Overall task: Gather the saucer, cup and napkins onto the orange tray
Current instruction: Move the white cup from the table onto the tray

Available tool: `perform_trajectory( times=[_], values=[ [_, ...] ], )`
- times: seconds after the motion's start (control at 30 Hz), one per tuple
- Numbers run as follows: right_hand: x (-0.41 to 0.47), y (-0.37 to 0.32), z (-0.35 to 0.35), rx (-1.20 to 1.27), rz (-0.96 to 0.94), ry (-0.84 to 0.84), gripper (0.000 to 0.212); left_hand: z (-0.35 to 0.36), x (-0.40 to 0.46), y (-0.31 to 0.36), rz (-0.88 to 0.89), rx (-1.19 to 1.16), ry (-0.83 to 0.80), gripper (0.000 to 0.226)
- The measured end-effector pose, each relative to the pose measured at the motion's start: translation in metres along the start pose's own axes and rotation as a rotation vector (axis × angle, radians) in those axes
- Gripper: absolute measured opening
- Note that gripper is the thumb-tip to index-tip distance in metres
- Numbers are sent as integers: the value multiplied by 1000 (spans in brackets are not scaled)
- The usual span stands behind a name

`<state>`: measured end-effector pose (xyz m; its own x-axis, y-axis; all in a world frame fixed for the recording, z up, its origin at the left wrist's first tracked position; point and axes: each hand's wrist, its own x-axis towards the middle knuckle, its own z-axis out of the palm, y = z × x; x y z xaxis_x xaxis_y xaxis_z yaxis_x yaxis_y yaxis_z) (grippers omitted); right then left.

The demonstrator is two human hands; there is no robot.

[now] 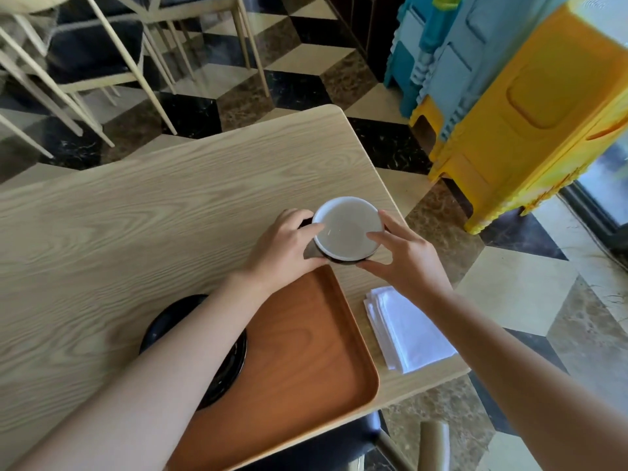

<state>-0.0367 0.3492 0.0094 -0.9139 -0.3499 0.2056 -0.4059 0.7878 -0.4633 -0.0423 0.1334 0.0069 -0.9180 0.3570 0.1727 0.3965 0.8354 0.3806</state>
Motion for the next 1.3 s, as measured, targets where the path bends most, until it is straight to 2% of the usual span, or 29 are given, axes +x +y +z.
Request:
perform_trajectory(
  times=[0.17,0.37,0.87,1.07,1.2,1.3],
  values=[
    [-13,-31,0,73,-76,-49,48,-20,-57,0,-67,11,123,52],
    [-28,-45,18,96,-83,-195,53,-10,-103,-1,-182,0,90,50],
    [-30,-44,27,48,-25,-280,55,2,-112,-7,-201,-1,119,45],
    [-27,-45,26,-28,-43,-302,55,2,-111,-7,-211,32,80,46],
    [-31,-49,26,-110,-135,-255,49,0,-114,-3,-217,62,20,47],
    [-33,-54,21,-145,-136,-247,45,-2,-119,6,-223,119,-5,52]
  ],
)
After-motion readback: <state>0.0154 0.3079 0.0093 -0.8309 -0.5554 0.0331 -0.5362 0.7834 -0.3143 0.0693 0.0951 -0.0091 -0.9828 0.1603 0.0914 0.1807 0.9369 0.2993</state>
